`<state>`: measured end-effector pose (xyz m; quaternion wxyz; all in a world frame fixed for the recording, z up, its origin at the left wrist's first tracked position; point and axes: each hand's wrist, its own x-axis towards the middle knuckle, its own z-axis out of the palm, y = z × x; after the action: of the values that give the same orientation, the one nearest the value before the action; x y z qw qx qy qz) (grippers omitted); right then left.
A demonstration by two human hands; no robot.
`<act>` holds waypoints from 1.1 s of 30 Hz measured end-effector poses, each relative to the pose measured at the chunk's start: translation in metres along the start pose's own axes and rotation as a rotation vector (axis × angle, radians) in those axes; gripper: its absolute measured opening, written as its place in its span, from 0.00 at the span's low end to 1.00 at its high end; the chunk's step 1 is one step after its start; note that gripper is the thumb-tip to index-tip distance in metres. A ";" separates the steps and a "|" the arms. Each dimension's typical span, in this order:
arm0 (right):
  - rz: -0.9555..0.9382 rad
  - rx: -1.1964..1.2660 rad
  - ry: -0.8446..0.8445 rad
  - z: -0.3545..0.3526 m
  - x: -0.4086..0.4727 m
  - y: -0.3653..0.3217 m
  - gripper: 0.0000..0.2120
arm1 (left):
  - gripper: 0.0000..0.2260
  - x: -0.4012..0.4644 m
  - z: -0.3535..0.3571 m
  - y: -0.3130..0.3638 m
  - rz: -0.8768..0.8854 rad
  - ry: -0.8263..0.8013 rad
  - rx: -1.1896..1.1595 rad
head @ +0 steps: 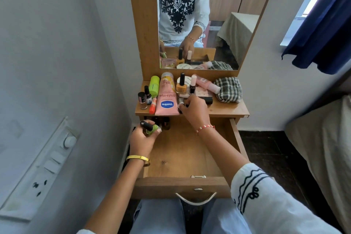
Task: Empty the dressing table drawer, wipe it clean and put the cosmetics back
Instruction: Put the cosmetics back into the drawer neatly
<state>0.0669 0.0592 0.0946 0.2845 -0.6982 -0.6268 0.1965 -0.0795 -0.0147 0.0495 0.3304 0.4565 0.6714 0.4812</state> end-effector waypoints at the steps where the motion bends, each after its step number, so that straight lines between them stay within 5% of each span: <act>1: 0.001 -0.004 -0.007 0.000 0.000 -0.001 0.09 | 0.09 0.000 0.001 -0.002 -0.007 -0.007 0.008; 8: 0.072 0.038 -0.014 0.002 0.003 0.001 0.09 | 0.10 -0.006 0.003 -0.007 -0.016 -0.046 0.048; 12: 0.195 0.277 -0.019 -0.004 -0.003 0.008 0.09 | 0.11 -0.006 0.006 -0.010 0.002 -0.063 0.088; 18: 0.519 1.295 -0.315 -0.025 -0.029 0.027 0.10 | 0.11 -0.006 0.008 -0.015 0.038 -0.082 0.156; 20: 0.554 1.470 -0.395 -0.025 -0.036 0.036 0.10 | 0.10 -0.006 0.008 -0.017 0.064 -0.089 0.178; 25: 0.423 1.448 -0.580 -0.020 -0.047 0.046 0.09 | 0.08 -0.005 0.007 -0.020 0.115 -0.115 0.244; 33: 0.295 1.306 -0.638 -0.010 -0.056 0.047 0.13 | 0.08 -0.005 0.006 -0.020 0.119 -0.117 0.259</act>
<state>0.1012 0.0005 0.0678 0.4167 -0.3729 -0.3340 0.7588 -0.0786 -0.0194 0.0292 0.2780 0.5617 0.6793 0.3819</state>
